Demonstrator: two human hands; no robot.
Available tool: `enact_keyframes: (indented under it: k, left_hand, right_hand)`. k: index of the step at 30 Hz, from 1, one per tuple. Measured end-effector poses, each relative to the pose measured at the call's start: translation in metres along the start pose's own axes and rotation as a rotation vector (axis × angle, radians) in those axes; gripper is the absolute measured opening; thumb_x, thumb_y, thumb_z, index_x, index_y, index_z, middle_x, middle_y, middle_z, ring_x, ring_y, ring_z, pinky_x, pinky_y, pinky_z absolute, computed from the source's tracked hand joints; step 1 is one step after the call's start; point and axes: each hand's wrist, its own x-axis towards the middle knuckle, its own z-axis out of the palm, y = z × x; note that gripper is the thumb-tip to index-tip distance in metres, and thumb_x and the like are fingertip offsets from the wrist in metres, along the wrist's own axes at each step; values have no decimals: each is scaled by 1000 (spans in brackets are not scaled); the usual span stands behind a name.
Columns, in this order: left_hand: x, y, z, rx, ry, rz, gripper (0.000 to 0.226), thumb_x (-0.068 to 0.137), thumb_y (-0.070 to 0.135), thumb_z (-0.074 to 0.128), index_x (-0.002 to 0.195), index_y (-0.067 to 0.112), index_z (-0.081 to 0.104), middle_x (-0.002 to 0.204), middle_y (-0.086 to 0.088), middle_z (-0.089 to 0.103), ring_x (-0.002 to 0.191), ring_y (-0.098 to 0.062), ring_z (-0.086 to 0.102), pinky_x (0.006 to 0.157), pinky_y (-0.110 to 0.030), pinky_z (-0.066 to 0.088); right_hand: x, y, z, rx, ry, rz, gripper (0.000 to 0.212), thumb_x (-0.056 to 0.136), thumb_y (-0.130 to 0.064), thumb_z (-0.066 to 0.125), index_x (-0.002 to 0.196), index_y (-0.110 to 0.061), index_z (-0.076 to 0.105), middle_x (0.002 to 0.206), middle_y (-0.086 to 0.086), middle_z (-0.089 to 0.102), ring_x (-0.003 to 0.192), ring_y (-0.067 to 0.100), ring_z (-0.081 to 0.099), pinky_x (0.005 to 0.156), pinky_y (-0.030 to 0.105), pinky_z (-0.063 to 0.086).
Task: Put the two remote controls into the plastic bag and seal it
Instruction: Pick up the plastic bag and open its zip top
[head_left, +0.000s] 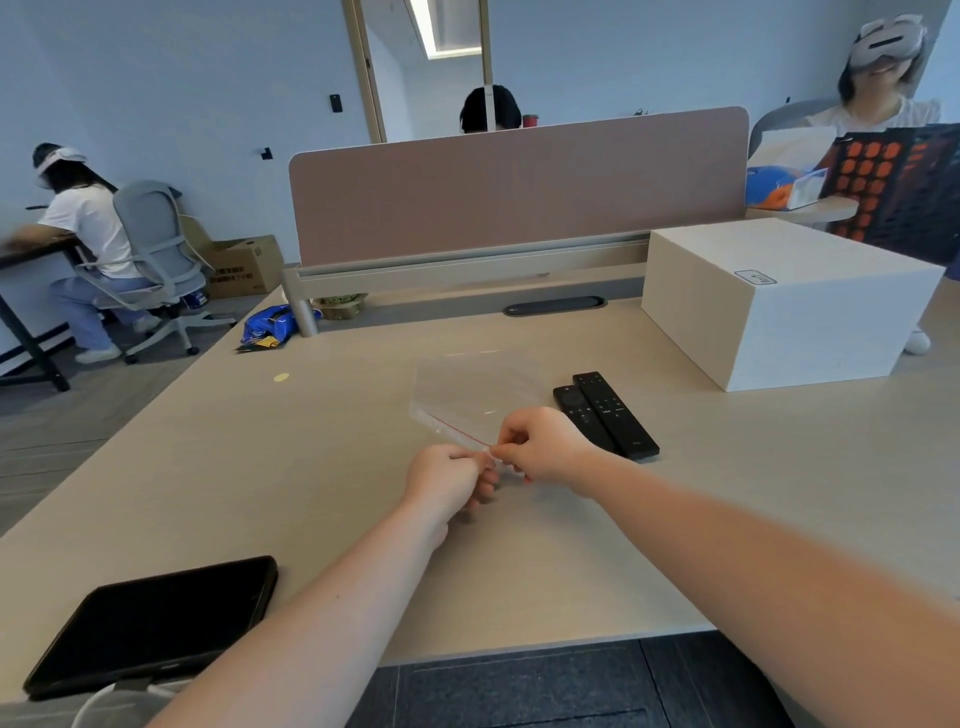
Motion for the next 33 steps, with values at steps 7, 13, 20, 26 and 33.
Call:
enact_keyframes:
  k: [7, 13, 20, 26, 33]
  left_hand:
    - [0, -8, -5, 58, 68, -52, 26, 77, 3, 52, 55, 10, 64, 49, -4, 60, 42, -17, 47, 43, -21, 30]
    - [-1, 0, -14, 172, 54, -133, 28, 69, 0, 50, 43, 7, 58, 30, -1, 53, 30, -14, 38, 32, -13, 24]
    - [-1, -2, -27, 501, 64, -166, 23, 69, 18, 55, 47, 12, 61, 40, -1, 53, 38, -19, 44, 45, -19, 34]
    - [-5, 11, -25, 753, 437, 358, 69, 69, 53, 69, 123, 21, 39, 124, -1, 47, 116, -27, 47, 80, -38, 44]
    - [14, 22, -21, 865, 437, 629, 20, 89, 34, 53, 96, 25, 69, 97, 4, 63, 99, -24, 53, 62, -31, 42]
  right_hand:
    - [21, 4, -23, -104, 293, 12, 14, 91, -11, 56, 83, -1, 62, 74, 8, 58, 72, 25, 52, 63, 27, 40]
    - [27, -7, -36, -116, 427, -85, 17, 94, -13, 52, 88, -1, 61, 81, 18, 66, 73, 35, 61, 66, 36, 52]
    - [23, -3, -48, -147, 467, -98, 17, 96, -16, 51, 96, -4, 63, 90, 16, 69, 84, 34, 62, 77, 46, 55]
    - [15, -4, -29, -242, 333, -212, 16, 94, -18, 53, 100, -10, 66, 92, 12, 72, 87, 31, 64, 73, 36, 53]
    - [7, 0, -27, -88, 356, -161, 25, 92, -32, 59, 109, -15, 66, 100, -2, 72, 88, 17, 62, 80, 28, 49]
